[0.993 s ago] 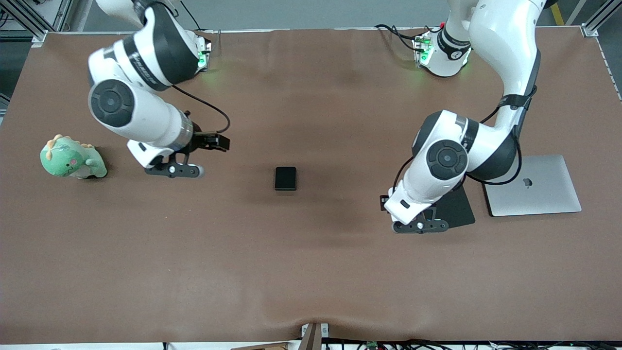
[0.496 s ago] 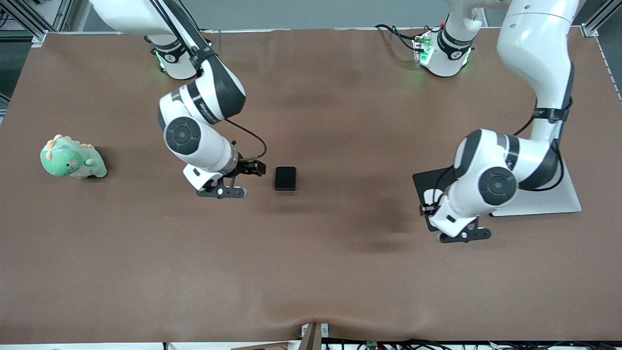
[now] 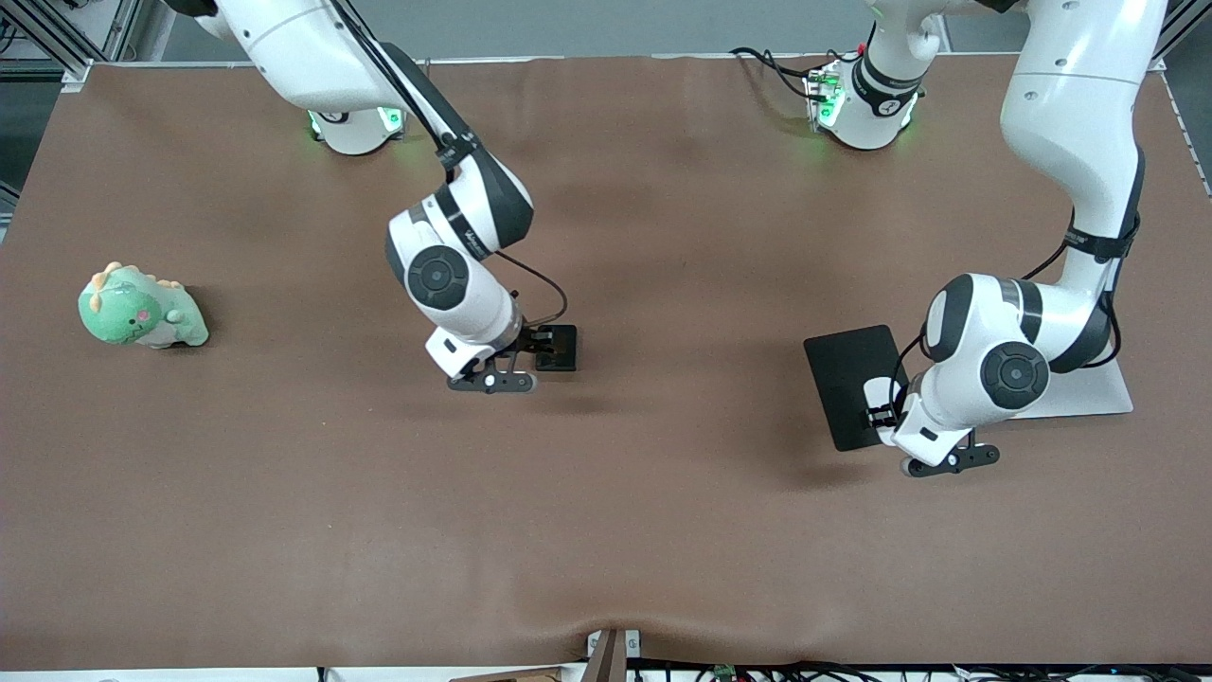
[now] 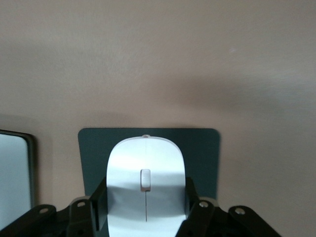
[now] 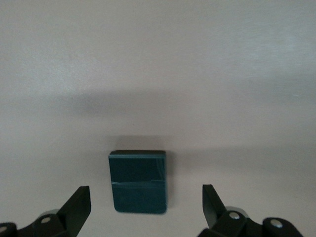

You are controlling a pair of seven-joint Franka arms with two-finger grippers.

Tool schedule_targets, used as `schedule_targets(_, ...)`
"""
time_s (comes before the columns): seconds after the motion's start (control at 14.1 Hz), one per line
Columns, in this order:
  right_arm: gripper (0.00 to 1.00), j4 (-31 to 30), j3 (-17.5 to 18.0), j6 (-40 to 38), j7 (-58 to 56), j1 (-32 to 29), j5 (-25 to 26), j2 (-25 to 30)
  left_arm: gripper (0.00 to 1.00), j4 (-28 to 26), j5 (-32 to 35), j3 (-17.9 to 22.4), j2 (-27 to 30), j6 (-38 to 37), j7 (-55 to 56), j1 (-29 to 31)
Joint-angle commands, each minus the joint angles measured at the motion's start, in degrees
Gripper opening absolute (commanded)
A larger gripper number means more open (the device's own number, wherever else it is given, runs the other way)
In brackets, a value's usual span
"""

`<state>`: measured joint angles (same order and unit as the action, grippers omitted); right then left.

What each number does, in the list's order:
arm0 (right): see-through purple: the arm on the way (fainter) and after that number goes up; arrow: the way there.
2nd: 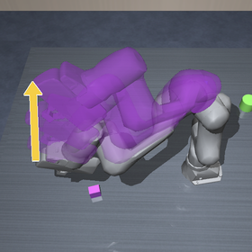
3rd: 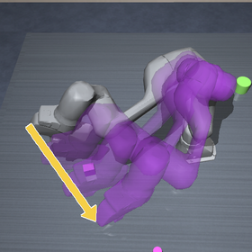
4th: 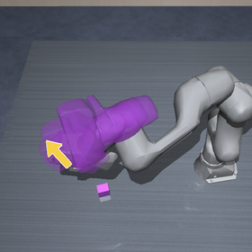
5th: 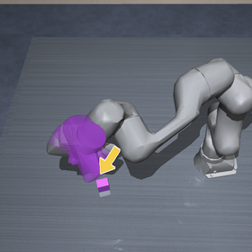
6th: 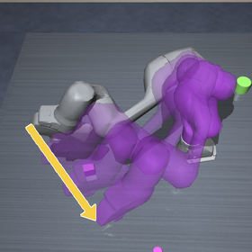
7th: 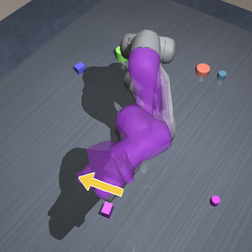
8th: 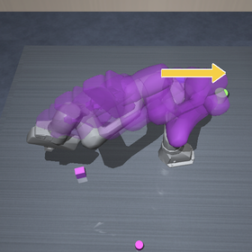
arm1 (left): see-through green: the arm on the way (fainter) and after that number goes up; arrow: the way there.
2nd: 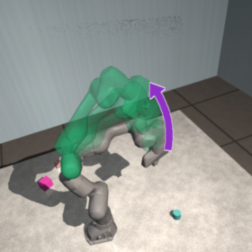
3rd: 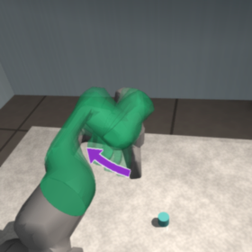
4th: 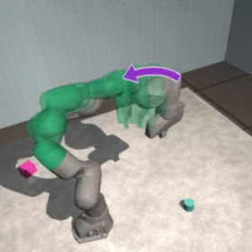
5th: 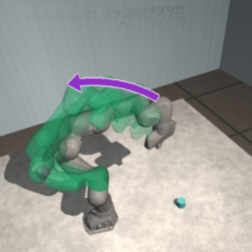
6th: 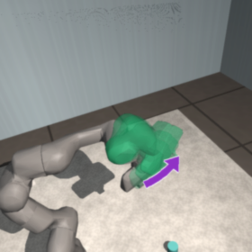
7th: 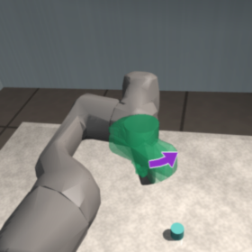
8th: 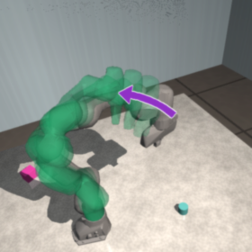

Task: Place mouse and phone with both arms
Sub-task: 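Lower the mouse onto the pad while the right gripper grasps the phone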

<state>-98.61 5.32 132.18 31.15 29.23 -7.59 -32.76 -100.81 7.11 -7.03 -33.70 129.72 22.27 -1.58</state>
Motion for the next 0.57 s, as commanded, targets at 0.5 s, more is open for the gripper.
schedule_targets(0.5, 1.00, 0.08, -0.40, 4.76, 4.27, 2.05, 1.35, -4.60, 0.00, -16.95, 0.45, -0.62, 4.87, 15.38, 2.60, 1.40)
